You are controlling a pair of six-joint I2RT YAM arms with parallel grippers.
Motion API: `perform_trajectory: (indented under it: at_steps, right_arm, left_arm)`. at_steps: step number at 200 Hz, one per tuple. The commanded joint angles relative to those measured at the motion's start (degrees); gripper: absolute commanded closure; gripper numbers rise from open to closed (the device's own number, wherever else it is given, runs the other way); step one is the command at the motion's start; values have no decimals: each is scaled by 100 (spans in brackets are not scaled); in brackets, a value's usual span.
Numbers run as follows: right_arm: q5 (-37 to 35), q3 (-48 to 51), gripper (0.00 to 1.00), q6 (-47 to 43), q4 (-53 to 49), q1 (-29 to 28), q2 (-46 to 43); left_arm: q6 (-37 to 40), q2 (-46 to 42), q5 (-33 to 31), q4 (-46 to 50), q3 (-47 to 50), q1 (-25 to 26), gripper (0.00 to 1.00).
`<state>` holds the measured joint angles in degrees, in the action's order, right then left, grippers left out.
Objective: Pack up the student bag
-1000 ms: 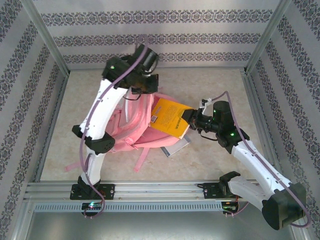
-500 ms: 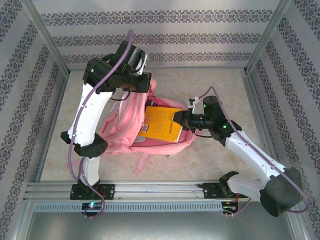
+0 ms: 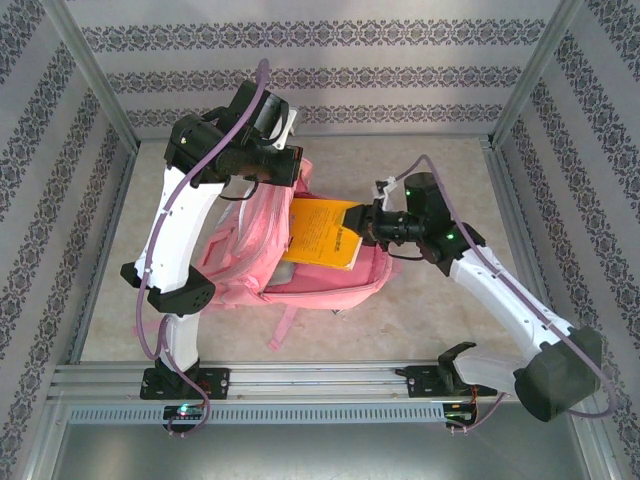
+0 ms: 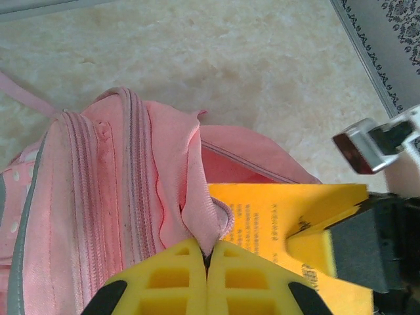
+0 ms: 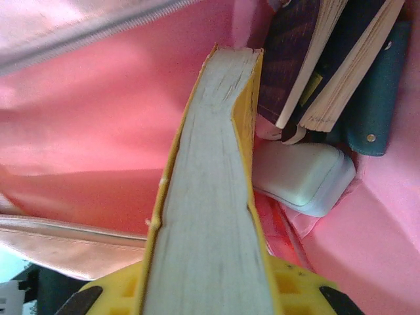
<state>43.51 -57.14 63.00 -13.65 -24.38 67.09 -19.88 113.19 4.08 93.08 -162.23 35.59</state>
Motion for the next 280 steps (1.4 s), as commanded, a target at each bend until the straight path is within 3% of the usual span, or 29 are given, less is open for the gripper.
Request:
perform_trajectory:
  at_steps: [1, 53, 142, 186, 280]
  right_arm:
    - [339, -403, 100, 5, -2, 91, -264]
    - [-22, -595, 100, -6, 181, -263, 74]
    - [-1748, -431, 100, -96, 553, -1084, 1429]
    - [-2736, -794, 100, 389, 898, -1614, 2055]
    - [-3622, -2098, 100, 1654, 909, -2235, 3838]
  left_arm:
    - [119, -394, -56, 685, -134, -122, 100]
    - [103, -365, 61, 635, -141, -149, 100]
    - [42, -398, 398, 237, -140, -158, 100]
    - [-142, -317, 819, -189, -135, -149, 100]
    - [-502, -204, 1250, -885, -147, -149, 100]
